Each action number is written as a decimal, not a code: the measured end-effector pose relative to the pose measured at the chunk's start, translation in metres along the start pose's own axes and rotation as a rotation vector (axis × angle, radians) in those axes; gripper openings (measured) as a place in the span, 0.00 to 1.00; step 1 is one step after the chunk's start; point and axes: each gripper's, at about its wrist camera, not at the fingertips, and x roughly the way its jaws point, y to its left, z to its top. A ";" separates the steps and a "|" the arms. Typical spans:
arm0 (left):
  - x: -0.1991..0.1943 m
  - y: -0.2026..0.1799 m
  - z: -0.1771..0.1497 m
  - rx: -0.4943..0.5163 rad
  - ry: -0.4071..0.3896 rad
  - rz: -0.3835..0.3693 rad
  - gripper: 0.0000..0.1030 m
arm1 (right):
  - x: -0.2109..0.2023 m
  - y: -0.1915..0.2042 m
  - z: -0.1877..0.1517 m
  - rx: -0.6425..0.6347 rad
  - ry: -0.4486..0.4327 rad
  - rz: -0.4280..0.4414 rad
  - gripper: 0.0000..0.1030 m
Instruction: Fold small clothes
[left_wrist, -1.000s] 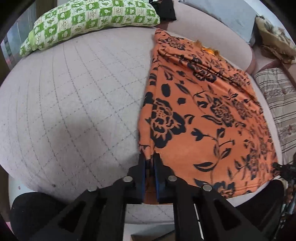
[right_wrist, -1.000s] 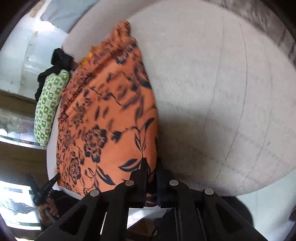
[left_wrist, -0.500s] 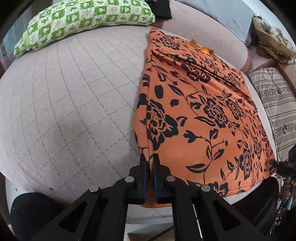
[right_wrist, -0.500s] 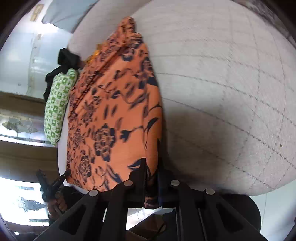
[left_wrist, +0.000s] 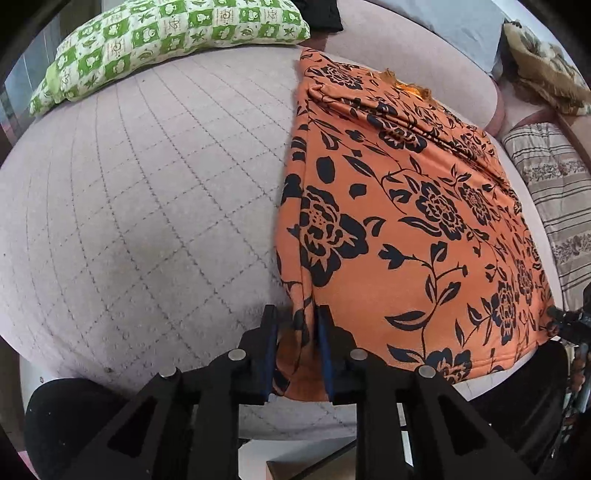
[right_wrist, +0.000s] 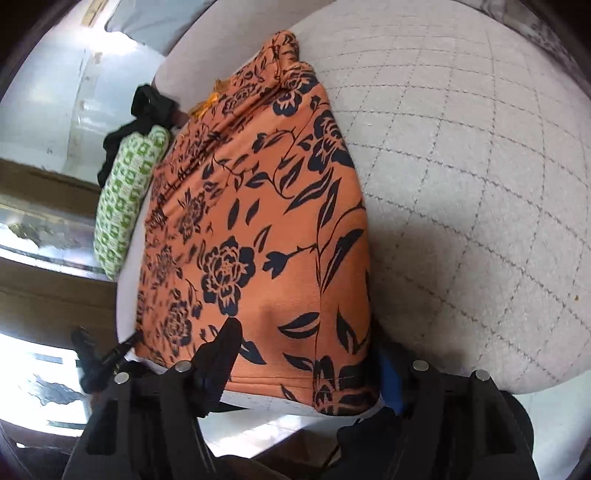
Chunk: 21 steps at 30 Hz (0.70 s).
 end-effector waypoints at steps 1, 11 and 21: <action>0.000 -0.001 0.001 0.002 0.006 0.008 0.17 | 0.002 -0.002 0.000 0.009 0.010 -0.015 0.31; 0.000 0.004 0.004 -0.029 0.039 -0.045 0.05 | -0.014 -0.013 0.003 0.045 -0.029 0.035 0.13; -0.075 -0.031 0.176 0.013 -0.308 -0.214 0.05 | -0.058 0.046 0.125 -0.019 -0.258 0.260 0.11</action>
